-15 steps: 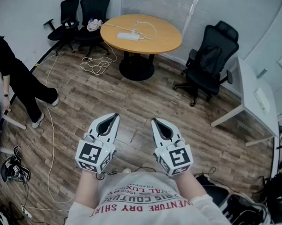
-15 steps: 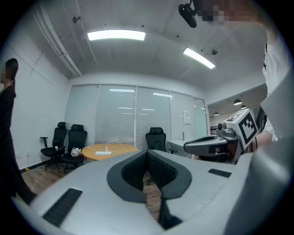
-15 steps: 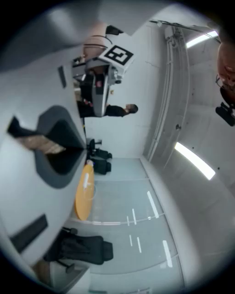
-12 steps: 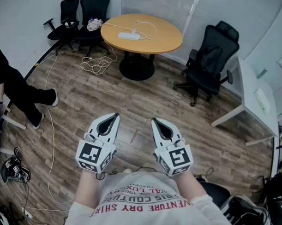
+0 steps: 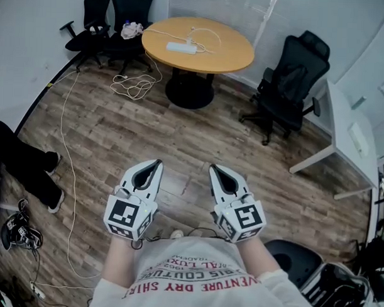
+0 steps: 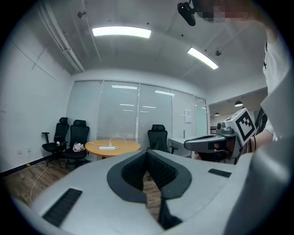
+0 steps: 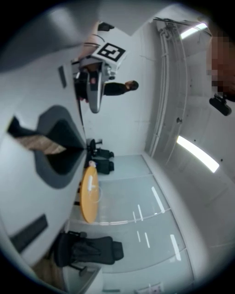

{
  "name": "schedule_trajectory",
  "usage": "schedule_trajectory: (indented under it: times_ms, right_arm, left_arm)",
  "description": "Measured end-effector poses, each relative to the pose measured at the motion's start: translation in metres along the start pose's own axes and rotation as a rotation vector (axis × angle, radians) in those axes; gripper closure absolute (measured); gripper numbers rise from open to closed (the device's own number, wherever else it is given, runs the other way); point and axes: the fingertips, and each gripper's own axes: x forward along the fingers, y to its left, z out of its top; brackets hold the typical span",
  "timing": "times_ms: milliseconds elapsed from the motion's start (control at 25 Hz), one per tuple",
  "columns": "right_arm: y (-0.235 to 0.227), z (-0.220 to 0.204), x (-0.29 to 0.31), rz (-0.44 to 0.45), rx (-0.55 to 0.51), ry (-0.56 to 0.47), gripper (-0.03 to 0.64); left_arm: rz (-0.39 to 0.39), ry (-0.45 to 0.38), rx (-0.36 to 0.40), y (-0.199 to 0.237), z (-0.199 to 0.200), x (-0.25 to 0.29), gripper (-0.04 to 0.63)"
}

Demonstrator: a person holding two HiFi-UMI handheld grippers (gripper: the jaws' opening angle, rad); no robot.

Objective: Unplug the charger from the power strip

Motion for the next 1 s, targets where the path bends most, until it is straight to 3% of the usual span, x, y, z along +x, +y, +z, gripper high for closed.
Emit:
schedule_trajectory:
  times_ms: [320, 560, 800, 1000]
  right_arm:
    - [0.015, -0.012, 0.027, 0.032, -0.027, 0.059, 0.589]
    - [0.010, -0.015, 0.065, 0.084, -0.043, 0.078, 0.589]
    - [-0.031, -0.020, 0.128, 0.131, -0.022, 0.082, 0.589]
    - [-0.093, -0.004, 0.199, 0.158, -0.005, 0.073, 0.589]
  left_arm:
    - [0.071, 0.012, -0.084, 0.040, -0.019, -0.013, 0.565]
    - [0.132, 0.019, -0.103, 0.070, -0.027, -0.004, 0.565]
    - [0.190, 0.053, -0.105, 0.109, -0.031, 0.048, 0.565]
    - [0.205, 0.065, -0.068, 0.145, -0.012, 0.128, 0.565]
